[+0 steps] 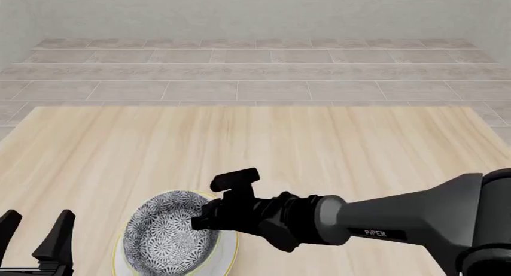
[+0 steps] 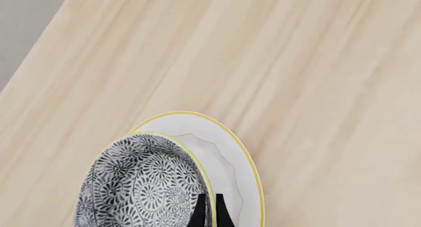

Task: Put the bowl on the plate.

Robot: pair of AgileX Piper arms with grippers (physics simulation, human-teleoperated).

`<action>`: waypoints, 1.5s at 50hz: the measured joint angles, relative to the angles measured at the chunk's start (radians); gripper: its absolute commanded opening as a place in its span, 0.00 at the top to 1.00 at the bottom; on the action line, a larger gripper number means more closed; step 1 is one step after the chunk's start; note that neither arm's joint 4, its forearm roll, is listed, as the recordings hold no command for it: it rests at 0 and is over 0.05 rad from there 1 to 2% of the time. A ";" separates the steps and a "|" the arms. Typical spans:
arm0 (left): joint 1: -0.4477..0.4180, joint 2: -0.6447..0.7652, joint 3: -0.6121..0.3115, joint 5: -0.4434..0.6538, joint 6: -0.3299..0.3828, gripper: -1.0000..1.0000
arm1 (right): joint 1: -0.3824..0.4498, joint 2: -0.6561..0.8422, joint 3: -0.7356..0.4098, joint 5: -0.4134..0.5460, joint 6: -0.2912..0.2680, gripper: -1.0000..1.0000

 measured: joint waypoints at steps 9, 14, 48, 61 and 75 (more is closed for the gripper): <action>0.000 0.000 0.000 0.000 0.000 0.00 | -0.002 0.002 0.002 -0.003 0.002 1.00; 0.000 0.000 0.000 0.000 0.000 0.00 | -0.002 0.002 0.003 -0.004 0.004 1.00; 0.000 0.000 0.000 0.000 0.000 0.00 | -0.004 0.005 0.007 -0.001 0.002 0.00; 0.000 0.000 0.000 0.000 0.000 0.00 | -0.009 -0.009 0.009 0.004 -0.002 0.00; 0.000 0.000 0.000 0.000 0.000 0.00 | -0.021 -0.078 0.009 0.033 -0.023 0.00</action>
